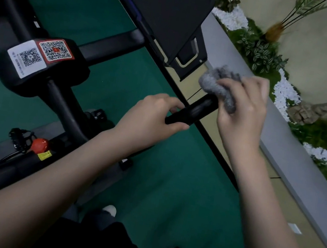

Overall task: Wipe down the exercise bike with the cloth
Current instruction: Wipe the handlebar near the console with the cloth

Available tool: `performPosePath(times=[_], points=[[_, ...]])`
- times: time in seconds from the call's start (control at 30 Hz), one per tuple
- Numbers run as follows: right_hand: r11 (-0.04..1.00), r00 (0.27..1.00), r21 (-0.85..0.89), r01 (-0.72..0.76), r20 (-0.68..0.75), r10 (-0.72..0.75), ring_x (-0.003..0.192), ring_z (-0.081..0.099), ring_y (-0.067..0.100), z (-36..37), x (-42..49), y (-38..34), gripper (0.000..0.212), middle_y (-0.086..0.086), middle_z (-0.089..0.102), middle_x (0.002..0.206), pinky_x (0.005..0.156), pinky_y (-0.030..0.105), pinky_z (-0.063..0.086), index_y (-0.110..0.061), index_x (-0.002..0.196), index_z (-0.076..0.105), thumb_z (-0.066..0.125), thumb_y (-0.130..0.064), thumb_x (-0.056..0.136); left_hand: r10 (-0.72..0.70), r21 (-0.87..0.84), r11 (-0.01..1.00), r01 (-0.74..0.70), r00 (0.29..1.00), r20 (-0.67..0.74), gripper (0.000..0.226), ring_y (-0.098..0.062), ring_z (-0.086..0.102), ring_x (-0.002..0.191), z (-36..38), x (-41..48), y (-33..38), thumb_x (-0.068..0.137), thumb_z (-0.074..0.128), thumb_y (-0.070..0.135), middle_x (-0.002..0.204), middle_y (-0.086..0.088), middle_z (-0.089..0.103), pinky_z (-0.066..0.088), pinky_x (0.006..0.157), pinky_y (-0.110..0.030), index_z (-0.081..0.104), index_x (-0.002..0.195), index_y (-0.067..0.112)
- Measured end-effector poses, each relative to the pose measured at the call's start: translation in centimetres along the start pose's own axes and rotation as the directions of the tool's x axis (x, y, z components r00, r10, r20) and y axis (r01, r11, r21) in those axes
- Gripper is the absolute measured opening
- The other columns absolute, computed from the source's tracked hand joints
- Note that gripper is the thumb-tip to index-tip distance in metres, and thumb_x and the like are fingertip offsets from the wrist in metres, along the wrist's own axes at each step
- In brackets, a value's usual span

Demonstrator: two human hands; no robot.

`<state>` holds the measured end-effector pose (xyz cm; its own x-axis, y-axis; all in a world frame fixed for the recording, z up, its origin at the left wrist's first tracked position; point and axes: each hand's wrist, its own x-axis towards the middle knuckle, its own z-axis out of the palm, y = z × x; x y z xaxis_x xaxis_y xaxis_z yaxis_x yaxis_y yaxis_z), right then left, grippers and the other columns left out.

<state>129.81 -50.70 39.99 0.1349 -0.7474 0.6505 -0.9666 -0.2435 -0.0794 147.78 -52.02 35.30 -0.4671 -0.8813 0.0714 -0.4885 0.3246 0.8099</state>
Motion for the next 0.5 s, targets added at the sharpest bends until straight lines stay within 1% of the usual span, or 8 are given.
performPosePath(times=[0.07, 0.13, 0.17, 0.2, 0.27, 0.33, 0.4, 0.5], points=[[0.994, 0.968, 0.011, 0.112, 0.223, -0.112, 0.093, 0.048, 0.03, -0.5, 0.6, -0.3, 0.015, 0.015, 0.065, 0.094, 0.08, 0.027, 0.034, 0.001, 0.098, 0.069, 0.064, -0.002, 0.084, -0.001, 0.003, 1.0, 0.001, 1.0, 0.008, 0.042, -0.008, 0.049, 0.086, -0.1, 0.1, 0.0, 0.082, 0.068, 0.044, 0.109, 0.004, 0.062, 0.046, 0.081, -0.029, 0.061, 0.119, 0.024], [0.98, 0.882, 0.025, 0.198, 0.431, -0.189, 0.093, 0.051, 0.033, -0.9, 1.8, -0.6, 0.016, 0.014, 0.065, 0.092, 0.079, 0.033, 0.038, -0.001, 0.099, 0.069, 0.066, -0.002, 0.083, 0.003, 0.009, 1.0, -0.003, 1.0, 0.014, 0.043, -0.009, 0.049, 0.086, -0.2, 0.2, -0.1, 0.082, 0.068, 0.045, 0.11, 0.003, 0.063, 0.047, 0.082, -0.031, 0.061, 0.119, 0.023], [0.976, 0.847, 0.025, 0.215, 0.494, -0.199, 0.093, 0.052, 0.034, -0.9, 2.5, -0.7, 0.016, 0.014, 0.065, 0.09, 0.078, 0.035, 0.039, -0.002, 0.098, 0.069, 0.066, -0.002, 0.083, 0.002, 0.007, 1.0, -0.002, 1.0, 0.015, 0.043, -0.009, 0.049, 0.086, -0.2, 0.2, -0.1, 0.082, 0.068, 0.045, 0.11, 0.003, 0.063, 0.048, 0.083, -0.033, 0.061, 0.119, 0.024], [0.977, 0.826, 0.017, 0.211, 0.531, -0.188, 0.093, 0.052, 0.034, -1.0, 3.3, -0.7, 0.015, 0.015, 0.065, 0.09, 0.077, 0.036, 0.039, -0.002, 0.098, 0.069, 0.065, -0.003, 0.083, -0.001, 0.0, 1.0, 0.001, 1.0, 0.015, 0.042, -0.01, 0.049, 0.086, -0.2, 0.2, -0.2, 0.082, 0.068, 0.044, 0.109, 0.003, 0.063, 0.049, 0.084, -0.034, 0.061, 0.118, 0.024], [0.985, 0.822, -0.036, 0.167, 0.556, -0.12, 0.095, 0.05, 0.033, -1.1, 4.7, -0.8, 0.016, 0.016, 0.064, 0.093, 0.076, 0.036, 0.039, -0.004, 0.099, 0.068, 0.064, -0.005, 0.084, -0.01, -0.022, 1.0, 0.01, 1.0, 0.015, 0.041, -0.011, 0.05, 0.086, 0.0, 0.1, -0.3, 0.082, 0.069, 0.044, 0.108, 0.004, 0.063, 0.05, 0.084, -0.035, 0.062, 0.117, 0.025], [0.986, 0.815, -0.102, 0.132, 0.578, -0.05, 0.1, 0.05, 0.032, -0.9, 5.5, -0.9, 0.019, 0.016, 0.064, 0.097, 0.079, 0.037, 0.041, -0.007, 0.102, 0.067, 0.063, -0.008, 0.084, -0.013, -0.049, 0.999, 0.014, 1.0, 0.013, 0.039, -0.012, 0.052, 0.086, 0.1, 0.1, -0.3, 0.081, 0.07, 0.043, 0.106, 0.005, 0.062, 0.049, 0.084, -0.035, 0.063, 0.115, 0.025], [0.984, 0.747, -0.112, 0.136, 0.665, -0.028, 0.105, 0.053, 0.033, -0.4, 6.0, -1.5, 0.023, 0.015, 0.066, 0.102, 0.085, 0.041, 0.046, -0.011, 0.107, 0.068, 0.064, -0.012, 0.084, -0.018, -0.072, 0.997, 0.018, 1.0, 0.004, 0.038, -0.012, 0.052, 0.085, 0.1, 0.2, -0.3, 0.08, 0.071, 0.041, 0.105, 0.004, 0.063, 0.049, 0.084, -0.034, 0.064, 0.113, 0.025], [0.988, 0.593, -0.064, 0.141, 0.805, -0.033, 0.104, 0.059, 0.03, 0.2, 6.5, -2.7, 0.025, 0.013, 0.068, 0.103, 0.086, 0.041, 0.048, -0.017, 0.111, 0.068, 0.065, -0.021, 0.086, -0.03, -0.094, 0.995, 0.03, 1.0, -0.001, 0.037, -0.012, 0.052, 0.084, 0.1, 0.3, -0.4, 0.079, 0.072, 0.041, 0.105, 0.003, 0.064, 0.048, 0.082, -0.031, 0.065, 0.112, 0.025]])
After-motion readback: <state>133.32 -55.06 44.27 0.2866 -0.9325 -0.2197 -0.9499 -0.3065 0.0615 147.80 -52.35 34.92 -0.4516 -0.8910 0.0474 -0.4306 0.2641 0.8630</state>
